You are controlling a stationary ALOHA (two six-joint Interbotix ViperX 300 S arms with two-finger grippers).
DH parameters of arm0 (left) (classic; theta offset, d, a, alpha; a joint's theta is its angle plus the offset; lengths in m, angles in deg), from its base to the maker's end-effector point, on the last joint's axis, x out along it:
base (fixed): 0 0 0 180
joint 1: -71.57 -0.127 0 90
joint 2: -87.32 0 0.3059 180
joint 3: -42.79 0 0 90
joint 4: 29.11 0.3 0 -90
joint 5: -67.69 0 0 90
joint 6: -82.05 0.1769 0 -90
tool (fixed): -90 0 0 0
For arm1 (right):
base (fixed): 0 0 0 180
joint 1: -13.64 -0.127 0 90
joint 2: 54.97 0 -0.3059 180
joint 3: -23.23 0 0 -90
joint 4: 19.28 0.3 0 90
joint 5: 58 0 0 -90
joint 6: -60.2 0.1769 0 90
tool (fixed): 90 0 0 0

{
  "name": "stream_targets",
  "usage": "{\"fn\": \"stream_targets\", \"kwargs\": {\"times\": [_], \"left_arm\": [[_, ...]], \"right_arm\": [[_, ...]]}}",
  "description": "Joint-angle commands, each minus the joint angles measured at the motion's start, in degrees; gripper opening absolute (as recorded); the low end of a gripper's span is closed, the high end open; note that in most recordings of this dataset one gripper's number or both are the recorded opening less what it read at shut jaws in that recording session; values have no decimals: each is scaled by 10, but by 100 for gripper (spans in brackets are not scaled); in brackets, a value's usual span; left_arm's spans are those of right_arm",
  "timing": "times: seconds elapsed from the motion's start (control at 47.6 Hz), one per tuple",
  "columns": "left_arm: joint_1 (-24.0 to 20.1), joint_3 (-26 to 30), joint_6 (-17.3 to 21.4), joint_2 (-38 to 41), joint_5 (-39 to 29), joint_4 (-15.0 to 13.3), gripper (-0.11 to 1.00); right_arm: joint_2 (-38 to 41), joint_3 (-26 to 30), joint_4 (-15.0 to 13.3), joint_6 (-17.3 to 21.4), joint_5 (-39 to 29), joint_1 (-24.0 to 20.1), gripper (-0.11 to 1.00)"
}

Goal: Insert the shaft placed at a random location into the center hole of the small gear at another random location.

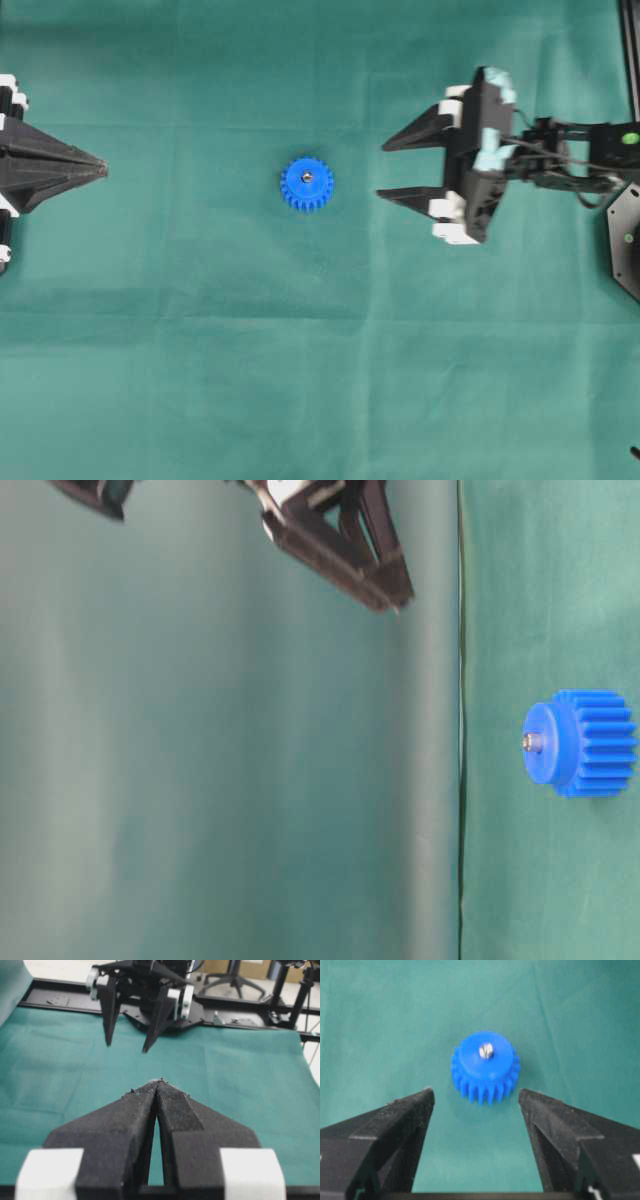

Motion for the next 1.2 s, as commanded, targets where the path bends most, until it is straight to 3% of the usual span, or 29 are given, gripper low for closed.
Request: {"fn": "stream_targets", "kwargs": {"times": [0.0, 0.357, 1.175], "left_arm": [[-1, 4, 1, 2, 2, -1, 0], [-1, 2, 1, -2, 0, -1, 0], [-1, 0, 1, -2, 0, -1, 0]], "right_arm": [[-43, -18, 5, 1, -2, -2, 73], [-140, -65, 10, 1, -42, -2, 73], [-140, -65, 10, 0, -42, -2, 73]]}}
